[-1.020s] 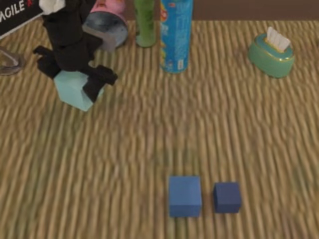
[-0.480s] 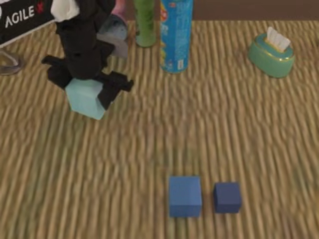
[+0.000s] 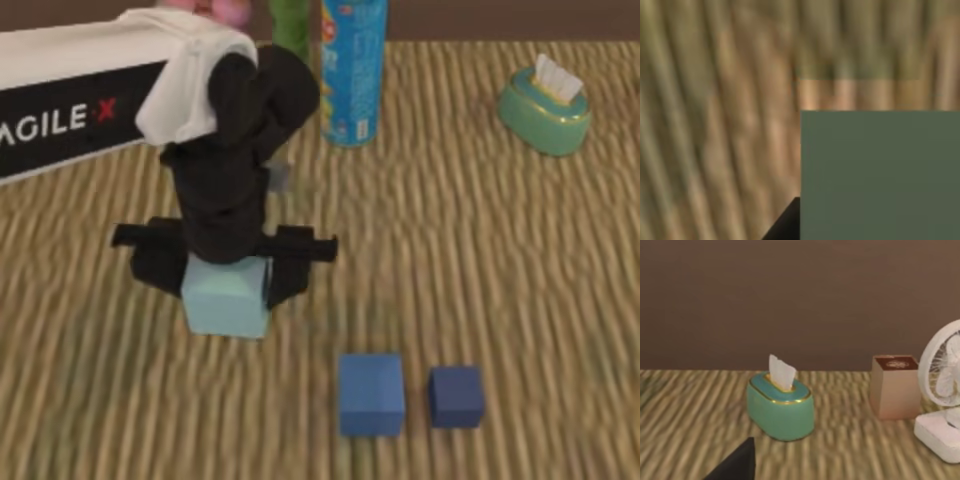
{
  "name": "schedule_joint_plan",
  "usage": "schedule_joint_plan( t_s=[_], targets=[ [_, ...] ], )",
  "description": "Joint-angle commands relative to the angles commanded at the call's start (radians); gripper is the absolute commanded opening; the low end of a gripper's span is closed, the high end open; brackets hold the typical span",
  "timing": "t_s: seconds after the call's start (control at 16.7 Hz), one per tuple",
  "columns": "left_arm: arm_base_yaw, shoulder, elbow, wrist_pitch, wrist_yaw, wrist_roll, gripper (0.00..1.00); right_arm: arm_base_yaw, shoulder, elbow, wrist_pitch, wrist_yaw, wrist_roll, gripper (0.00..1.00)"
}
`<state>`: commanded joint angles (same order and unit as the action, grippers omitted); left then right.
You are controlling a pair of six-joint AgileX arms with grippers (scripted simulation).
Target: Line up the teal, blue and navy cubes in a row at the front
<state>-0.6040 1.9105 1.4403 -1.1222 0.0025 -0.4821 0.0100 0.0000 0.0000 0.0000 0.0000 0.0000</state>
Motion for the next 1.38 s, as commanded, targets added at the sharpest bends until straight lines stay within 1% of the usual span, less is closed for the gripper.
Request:
schedule_joint_plan(
  t_s=[0.18, 0.36, 0.72, 1.14, 1.38],
  targets=[
    [-0.077, -0.108, -0.132, 0.037, -0.002, -0.162, 0.0, 0.0, 0.0, 0.0, 0.0, 0.0, 0.0, 1.0],
    [-0.115, -0.167, -0.195, 0.058, -0.004, -0.23, 0.0, 0.0, 0.0, 0.0, 0.0, 0.0, 0.0, 1.0],
    [-0.112, -0.159, -0.206, 0.073, -0.004, -0.228, 0.0, 0.0, 0.0, 0.0, 0.0, 0.0, 0.0, 1.0],
    [-0.111, -0.073, -0.348, 0.31, -0.003, -0.226, 0.0, 0.0, 0.0, 0.0, 0.0, 0.0, 0.0, 1.0],
    [-0.112, -0.063, -0.364, 0.333, -0.003, -0.226, 0.0, 0.0, 0.0, 0.0, 0.0, 0.0, 0.0, 1.0]
  ],
)
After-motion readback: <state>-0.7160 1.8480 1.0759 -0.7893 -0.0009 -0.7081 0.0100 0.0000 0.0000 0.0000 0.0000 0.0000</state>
